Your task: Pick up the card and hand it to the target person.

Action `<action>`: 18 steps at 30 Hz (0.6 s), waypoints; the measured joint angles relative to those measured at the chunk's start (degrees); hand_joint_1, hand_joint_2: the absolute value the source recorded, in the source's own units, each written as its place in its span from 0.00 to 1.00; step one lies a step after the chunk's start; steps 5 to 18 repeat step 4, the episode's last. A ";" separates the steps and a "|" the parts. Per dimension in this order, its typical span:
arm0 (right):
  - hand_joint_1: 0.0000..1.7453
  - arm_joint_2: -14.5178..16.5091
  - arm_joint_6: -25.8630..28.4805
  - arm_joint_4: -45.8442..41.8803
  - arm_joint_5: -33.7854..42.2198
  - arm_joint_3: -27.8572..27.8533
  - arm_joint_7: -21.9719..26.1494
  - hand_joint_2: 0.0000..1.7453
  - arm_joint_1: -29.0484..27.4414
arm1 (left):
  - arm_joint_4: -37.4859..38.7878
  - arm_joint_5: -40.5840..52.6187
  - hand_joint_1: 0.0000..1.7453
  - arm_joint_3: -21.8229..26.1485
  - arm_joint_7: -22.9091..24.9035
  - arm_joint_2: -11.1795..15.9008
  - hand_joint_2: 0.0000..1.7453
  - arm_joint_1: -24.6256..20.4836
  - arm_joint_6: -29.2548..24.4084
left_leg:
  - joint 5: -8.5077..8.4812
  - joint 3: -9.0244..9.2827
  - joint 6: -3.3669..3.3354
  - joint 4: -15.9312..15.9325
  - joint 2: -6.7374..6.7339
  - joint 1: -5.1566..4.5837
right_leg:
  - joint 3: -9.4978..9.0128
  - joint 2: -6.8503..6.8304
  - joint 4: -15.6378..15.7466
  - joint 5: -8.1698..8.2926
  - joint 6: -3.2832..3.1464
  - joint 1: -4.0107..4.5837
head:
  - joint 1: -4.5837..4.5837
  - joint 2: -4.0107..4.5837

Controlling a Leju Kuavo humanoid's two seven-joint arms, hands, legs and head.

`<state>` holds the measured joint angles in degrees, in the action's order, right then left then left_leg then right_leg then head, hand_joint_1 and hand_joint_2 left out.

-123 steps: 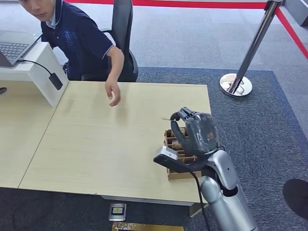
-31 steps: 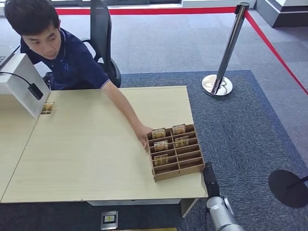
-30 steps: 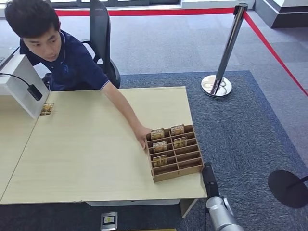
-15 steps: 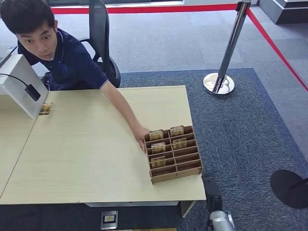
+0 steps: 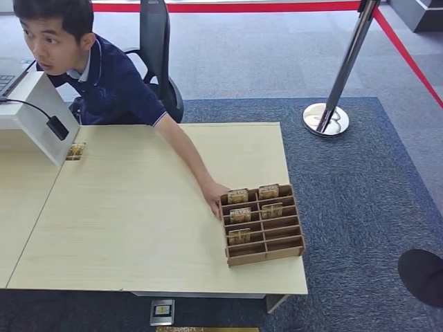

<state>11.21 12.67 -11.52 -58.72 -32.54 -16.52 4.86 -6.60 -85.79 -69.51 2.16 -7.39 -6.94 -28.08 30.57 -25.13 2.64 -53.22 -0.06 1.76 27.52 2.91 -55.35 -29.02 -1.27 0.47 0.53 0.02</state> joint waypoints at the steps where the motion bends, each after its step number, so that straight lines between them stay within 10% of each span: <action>1: 0.00 -0.03 0.09 0.08 0.08 -0.14 0.00 0.00 -0.09 | 0.00 0.07 0.00 -0.17 -0.02 0.10 1.00 0.01 0.23 | 0.01 -0.01 -0.02 0.00 0.02 -0.02 | 0.01 -0.01 0.00 -0.01 0.02 -0.02 | 0.00 0.00; 18: 0.00 -0.12 0.30 0.25 0.27 -0.59 -0.02 0.00 -0.17 | 0.00 0.24 0.00 -0.56 -0.05 0.31 1.00 0.02 0.68 | 0.03 -0.05 -0.04 0.00 0.02 -0.05 | 0.04 -0.01 0.01 -0.03 0.05 -0.05 | 0.02 0.00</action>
